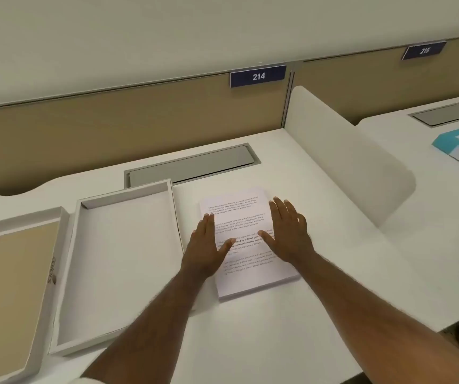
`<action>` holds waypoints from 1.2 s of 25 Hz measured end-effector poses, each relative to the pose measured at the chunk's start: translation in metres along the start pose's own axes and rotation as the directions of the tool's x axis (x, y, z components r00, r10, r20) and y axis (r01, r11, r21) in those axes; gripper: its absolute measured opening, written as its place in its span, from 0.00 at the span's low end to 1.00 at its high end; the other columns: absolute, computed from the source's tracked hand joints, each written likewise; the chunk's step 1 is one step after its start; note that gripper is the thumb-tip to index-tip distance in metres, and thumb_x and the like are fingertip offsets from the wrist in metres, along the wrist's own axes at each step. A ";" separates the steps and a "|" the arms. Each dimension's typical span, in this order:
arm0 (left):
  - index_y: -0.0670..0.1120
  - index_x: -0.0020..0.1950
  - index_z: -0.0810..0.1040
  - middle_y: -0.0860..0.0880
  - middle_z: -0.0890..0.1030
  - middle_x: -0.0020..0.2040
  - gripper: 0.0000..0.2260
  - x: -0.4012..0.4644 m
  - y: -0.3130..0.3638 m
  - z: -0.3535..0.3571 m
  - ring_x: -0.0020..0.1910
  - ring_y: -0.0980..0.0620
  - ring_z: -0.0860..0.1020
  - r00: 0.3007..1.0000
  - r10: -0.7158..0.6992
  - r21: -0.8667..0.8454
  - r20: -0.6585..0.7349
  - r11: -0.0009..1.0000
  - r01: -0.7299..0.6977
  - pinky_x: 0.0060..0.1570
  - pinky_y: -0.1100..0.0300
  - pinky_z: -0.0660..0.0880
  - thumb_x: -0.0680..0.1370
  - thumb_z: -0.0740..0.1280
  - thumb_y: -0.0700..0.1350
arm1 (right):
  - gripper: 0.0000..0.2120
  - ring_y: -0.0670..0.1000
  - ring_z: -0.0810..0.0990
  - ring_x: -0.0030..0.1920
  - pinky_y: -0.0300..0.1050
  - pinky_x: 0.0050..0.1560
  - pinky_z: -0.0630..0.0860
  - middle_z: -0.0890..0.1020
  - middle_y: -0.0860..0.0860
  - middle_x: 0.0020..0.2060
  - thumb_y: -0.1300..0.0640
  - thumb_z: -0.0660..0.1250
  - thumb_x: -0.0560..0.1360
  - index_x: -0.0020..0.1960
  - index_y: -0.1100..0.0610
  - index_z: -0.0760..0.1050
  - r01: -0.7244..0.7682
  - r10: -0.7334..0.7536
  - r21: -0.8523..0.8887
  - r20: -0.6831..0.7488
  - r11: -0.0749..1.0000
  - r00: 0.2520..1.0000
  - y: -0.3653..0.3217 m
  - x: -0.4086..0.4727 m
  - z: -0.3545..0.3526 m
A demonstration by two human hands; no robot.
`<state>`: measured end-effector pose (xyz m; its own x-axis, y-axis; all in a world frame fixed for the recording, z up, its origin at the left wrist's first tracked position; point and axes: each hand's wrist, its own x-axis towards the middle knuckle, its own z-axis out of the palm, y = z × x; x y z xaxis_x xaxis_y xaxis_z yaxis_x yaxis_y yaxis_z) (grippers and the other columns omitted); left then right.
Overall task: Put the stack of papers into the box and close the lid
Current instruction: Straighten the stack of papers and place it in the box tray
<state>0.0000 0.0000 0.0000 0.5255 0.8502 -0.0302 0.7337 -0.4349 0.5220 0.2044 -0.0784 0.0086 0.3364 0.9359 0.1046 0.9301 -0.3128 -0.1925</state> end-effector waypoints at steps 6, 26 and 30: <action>0.41 0.71 0.65 0.43 0.72 0.69 0.30 0.012 0.008 0.013 0.70 0.44 0.69 0.963 -0.262 -0.326 0.056 0.907 0.266 0.68 0.52 0.67 0.74 0.70 0.51 | 0.41 0.60 0.54 0.76 0.61 0.68 0.66 0.52 0.58 0.77 0.43 0.66 0.74 0.77 0.59 0.51 -0.222 0.191 0.214 0.157 0.951 0.969 -0.001 0.009 0.017; 0.42 0.61 0.74 0.43 0.74 0.62 0.21 0.043 0.012 0.027 0.56 0.41 0.78 0.616 -0.762 -0.625 0.198 0.386 0.678 0.55 0.47 0.79 0.69 0.74 0.42 | 0.42 0.62 0.67 0.67 0.56 0.65 0.69 0.67 0.60 0.65 0.47 0.79 0.63 0.68 0.62 0.64 -0.628 0.508 0.381 0.374 0.678 0.776 -0.005 0.025 0.032; 0.46 0.56 0.69 0.44 0.71 0.60 0.17 0.043 0.020 0.030 0.43 0.48 0.76 0.639 -0.755 -0.662 0.147 0.405 0.631 0.37 0.56 0.75 0.70 0.71 0.42 | 0.42 0.62 0.67 0.67 0.57 0.64 0.70 0.67 0.59 0.65 0.47 0.79 0.62 0.68 0.61 0.64 -0.637 0.516 0.409 0.376 0.653 0.770 -0.003 0.026 0.035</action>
<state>0.0503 0.0185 -0.0168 -0.1554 0.8280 -0.5388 0.3439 0.5567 0.7562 0.2045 -0.0477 -0.0227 0.6833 0.6201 -0.3855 0.3330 -0.7345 -0.5913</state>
